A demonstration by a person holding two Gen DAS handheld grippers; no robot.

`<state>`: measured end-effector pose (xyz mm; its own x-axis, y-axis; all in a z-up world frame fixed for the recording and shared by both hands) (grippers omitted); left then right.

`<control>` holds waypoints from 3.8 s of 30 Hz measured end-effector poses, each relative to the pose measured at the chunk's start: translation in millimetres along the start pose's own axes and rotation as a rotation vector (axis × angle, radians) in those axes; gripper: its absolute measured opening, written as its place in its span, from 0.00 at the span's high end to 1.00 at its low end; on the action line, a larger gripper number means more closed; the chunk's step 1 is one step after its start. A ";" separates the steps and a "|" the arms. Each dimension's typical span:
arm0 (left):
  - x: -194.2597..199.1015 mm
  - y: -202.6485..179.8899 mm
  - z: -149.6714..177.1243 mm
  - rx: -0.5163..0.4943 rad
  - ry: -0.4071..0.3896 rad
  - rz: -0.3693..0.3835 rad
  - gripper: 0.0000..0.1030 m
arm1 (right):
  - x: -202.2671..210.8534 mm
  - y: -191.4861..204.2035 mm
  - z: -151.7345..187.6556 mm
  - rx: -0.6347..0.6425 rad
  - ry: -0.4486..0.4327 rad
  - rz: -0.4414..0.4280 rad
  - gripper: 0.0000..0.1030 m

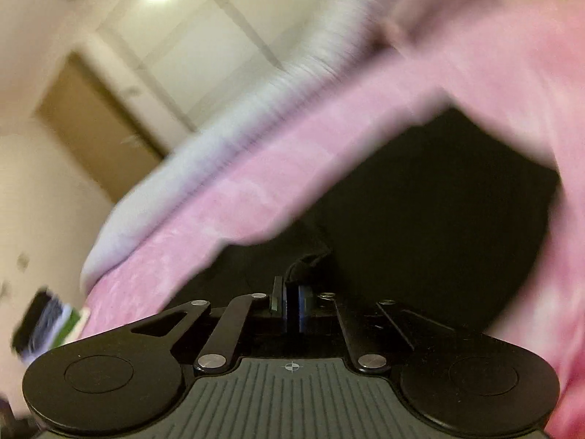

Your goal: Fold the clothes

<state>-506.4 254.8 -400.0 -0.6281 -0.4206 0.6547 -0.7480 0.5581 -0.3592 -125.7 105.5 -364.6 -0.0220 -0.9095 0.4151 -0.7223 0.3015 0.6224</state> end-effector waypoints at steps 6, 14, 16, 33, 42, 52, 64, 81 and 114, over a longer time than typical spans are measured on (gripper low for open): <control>-23.3 -27.2 0.5 -0.059 0.037 0.040 0.75 | 34.5 -55.7 -19.4 -0.003 -0.115 0.171 0.96; -40.4 -47.4 6.0 -0.091 0.069 0.046 0.75 | 46.6 -65.0 -26.6 0.045 -0.152 0.179 0.96; -40.6 -49.2 5.3 -0.092 0.070 0.048 0.75 | 55.0 -51.2 -38.4 0.091 -0.197 0.148 0.96; -40.4 -48.5 12.9 -0.116 0.083 0.017 0.76 | 52.9 -101.6 -47.1 -0.011 -0.198 0.335 0.82; -14.9 -50.6 12.7 -0.140 0.029 0.007 0.79 | 54.6 -86.8 -41.9 0.064 -0.133 0.362 0.80; -0.8 -40.9 32.6 -0.129 0.056 -0.058 0.75 | 61.2 -54.6 1.9 0.134 -0.027 0.355 0.80; 54.9 -57.2 68.8 -0.199 0.083 -0.287 0.75 | 84.6 19.3 94.3 0.247 0.148 0.397 0.79; 135.7 -98.9 86.2 -0.245 -0.064 -0.277 0.72 | 151.2 67.4 100.0 0.306 0.033 0.370 0.69; 95.3 -38.7 87.5 -0.118 0.024 -0.255 0.70 | 90.4 115.5 138.0 0.727 0.048 0.256 0.49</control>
<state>-556.0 130.5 -381.9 -0.4169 -0.5419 0.7298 -0.8500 0.5168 -0.1019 -306.5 18.7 -346.8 -0.2319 -0.8182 0.5260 -0.9715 0.2224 -0.0823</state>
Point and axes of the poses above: each gripper's, at about its wrist camera, not at the fingertips, and x roughly against the way its jaws point, y to its left, z to its underside, the point moved 7 cm from there along -x, roughly the way its jaws point, and after that the axes turned 6 degrees about -x, right-handed, at the moved point
